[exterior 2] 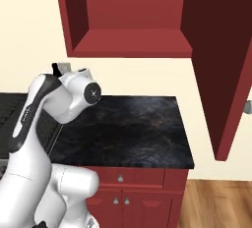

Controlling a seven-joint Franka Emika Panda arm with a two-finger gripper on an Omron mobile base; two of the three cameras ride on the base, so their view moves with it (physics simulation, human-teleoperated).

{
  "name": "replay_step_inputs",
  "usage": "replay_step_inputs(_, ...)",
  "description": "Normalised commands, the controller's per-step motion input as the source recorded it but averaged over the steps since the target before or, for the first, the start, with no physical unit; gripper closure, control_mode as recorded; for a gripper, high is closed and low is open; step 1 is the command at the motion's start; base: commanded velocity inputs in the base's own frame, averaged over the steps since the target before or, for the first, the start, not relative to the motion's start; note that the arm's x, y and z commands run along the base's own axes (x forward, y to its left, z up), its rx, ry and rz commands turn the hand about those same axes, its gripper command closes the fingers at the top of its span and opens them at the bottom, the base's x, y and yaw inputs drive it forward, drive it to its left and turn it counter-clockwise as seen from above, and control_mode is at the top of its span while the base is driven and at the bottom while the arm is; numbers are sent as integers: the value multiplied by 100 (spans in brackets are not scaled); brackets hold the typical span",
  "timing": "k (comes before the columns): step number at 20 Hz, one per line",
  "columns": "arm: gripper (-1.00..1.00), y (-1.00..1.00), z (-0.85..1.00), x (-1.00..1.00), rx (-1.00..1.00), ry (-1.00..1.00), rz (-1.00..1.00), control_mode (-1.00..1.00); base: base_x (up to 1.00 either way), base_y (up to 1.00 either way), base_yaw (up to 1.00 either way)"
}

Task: Pick the bottled drink from the counter and place it in the open cabinet.

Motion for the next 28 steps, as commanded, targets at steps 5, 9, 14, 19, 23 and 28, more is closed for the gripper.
replay_step_inputs(5, 100, -27, 31, -41, 0, 8, -35, -100, 0, 0, 0)
replay_step_inputs(9, 100, -72, 37, -56, 7, 3, -31, -100, 0, 0, 0)
replay_step_inputs(14, 100, -71, 66, -33, 13, 0, -26, -100, 0, 0, 0)
replay_step_inputs(19, 100, -35, 81, -16, 4, 0, -17, -100, 0, 0, 0)
replay_step_inputs(23, 100, -34, 68, -1, 1, 0, -10, -100, 0, 0, 0)
replay_step_inputs(28, 100, -57, 46, 0, 1, 0, -3, -100, 0, 0, 0)
